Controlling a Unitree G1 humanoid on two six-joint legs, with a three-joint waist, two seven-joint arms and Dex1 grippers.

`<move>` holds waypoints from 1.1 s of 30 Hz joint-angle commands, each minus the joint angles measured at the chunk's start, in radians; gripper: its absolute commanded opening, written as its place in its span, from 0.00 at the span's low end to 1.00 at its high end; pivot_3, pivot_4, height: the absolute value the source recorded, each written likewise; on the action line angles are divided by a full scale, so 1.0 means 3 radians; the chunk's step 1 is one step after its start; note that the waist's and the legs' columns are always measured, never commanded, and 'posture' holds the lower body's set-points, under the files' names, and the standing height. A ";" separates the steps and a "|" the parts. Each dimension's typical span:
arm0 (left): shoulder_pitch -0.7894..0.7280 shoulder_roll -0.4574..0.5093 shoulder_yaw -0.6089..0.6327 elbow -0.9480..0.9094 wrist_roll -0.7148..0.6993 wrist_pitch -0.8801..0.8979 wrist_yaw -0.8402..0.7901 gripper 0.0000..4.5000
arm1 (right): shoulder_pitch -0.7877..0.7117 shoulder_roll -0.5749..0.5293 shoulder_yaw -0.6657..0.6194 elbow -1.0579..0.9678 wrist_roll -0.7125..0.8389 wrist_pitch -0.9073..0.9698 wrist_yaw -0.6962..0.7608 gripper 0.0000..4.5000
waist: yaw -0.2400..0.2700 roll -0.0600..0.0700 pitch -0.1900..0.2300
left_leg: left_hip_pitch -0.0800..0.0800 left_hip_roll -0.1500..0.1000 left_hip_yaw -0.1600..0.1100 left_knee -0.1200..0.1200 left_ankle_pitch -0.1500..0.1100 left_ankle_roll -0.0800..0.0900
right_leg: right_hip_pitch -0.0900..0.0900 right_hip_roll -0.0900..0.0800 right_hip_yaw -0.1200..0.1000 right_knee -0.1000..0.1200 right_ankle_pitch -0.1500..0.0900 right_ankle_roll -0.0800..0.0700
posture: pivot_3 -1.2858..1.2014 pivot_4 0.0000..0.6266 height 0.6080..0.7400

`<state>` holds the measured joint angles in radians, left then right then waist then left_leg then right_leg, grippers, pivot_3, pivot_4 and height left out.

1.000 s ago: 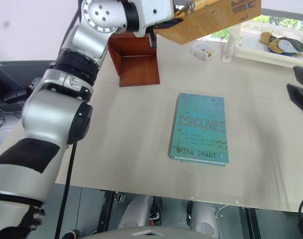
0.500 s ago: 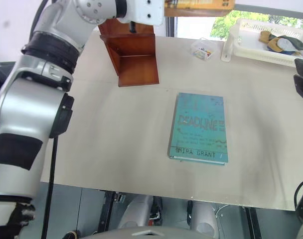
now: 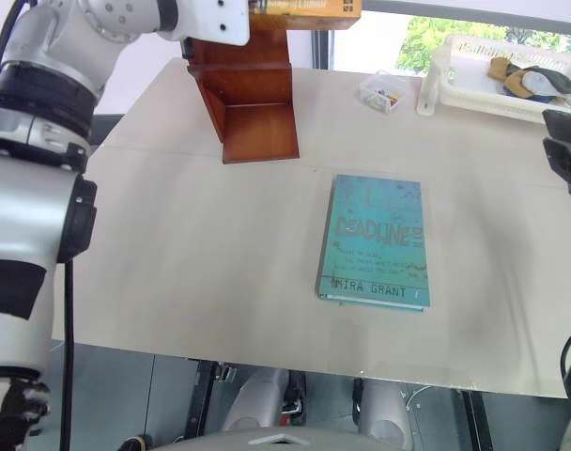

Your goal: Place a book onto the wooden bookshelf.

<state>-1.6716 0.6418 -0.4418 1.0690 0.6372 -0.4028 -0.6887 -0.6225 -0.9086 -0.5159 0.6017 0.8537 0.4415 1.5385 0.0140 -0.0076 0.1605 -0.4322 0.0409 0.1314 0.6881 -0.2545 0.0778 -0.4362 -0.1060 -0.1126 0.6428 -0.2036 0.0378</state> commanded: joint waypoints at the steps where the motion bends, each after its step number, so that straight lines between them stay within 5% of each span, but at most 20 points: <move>1: -0.0027 0.0055 0.0051 -0.0156 -0.0052 0.0129 -0.0181 0.02 | -0.0135 -0.0065 -0.0020 0.0018 -0.0023 -0.0075 0.0237 1.00 | -0.0002 0.0000 0.0000 | 0.0000 0.0000 0.0000 0.0000 0.0000 0.0000 | 0.0000 0.0000 0.0000 0.0000 0.0000 0.0000 | 0.52 0.24 0.79; 6: 0.0203 0.0202 0.0083 -0.0519 -0.0103 0.0261 -0.0584 0.02 | -0.0156 -0.0049 -0.0013 0.0023 -0.0071 -0.0148 0.0213 1.00 | -0.0016 0.0001 0.0000 | 0.0002 0.0000 0.0006 0.0000 0.0000 -0.0001 | -0.0002 0.0000 0.0002 0.0003 0.0000 0.0001 | 0.52 0.24 0.79; 16: 0.0365 0.0374 0.0108 -0.0785 -0.0044 0.0383 -0.0572 0.96 | -0.0109 -0.0013 -0.0062 -0.0015 -0.0090 -0.0230 0.0131 1.00 | -0.0035 0.0000 0.0000 | 0.0002 0.0002 0.0007 0.0003 0.0001 -0.0001 | -0.0004 0.0000 0.0005 0.0008 0.0000 0.0001 | 0.52 0.24 0.79; 25: 0.0689 0.0627 0.0386 -0.1074 -0.0396 0.0442 -0.0726 0.98 | 0.0061 -0.0040 -0.0162 -0.0146 -0.0044 -0.0184 0.0071 1.00 | -0.0064 0.0000 0.0000 | 0.0002 0.0002 0.0008 0.0002 0.0001 -0.0001 | -0.0005 0.0001 0.0005 0.0008 0.0000 0.0000 | 0.52 0.24 0.79; 30: 0.1257 0.0649 0.0962 -0.1876 -0.1322 0.0413 -0.1010 0.98 | 0.0541 0.0007 -0.0346 -0.0641 0.0117 0.0023 -0.0053 1.00 | -0.0056 0.0002 -0.0001 | 0.0001 0.0004 0.0005 0.0007 0.0001 -0.0001 | -0.0003 -0.0001 0.0004 0.0010 0.0000 0.0000 | 0.52 0.24 0.79; 33: 0.1960 0.0545 0.1492 -0.2896 -0.2140 0.1261 -0.1101 0.98 | 0.1178 0.0085 -0.0550 -0.1201 0.0211 0.0153 -0.0150 1.00 | -0.0047 0.0004 -0.0003 | 0.0005 0.0004 0.0001 0.0003 0.0001 -0.0001 | 0.0003 -0.0002 0.0002 0.0008 0.0000 0.0000 | 0.52 0.24 0.79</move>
<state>-1.1479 0.8106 -0.0986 0.3826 0.1422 -0.1792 -1.0079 -0.3269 -0.8899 -0.6147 0.3426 0.8857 0.4664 1.5094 -0.0002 -0.0066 0.1595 -0.4304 0.0423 0.1314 0.6901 -0.2543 0.0775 -0.4349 -0.1063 -0.1121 0.6460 -0.2037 0.0378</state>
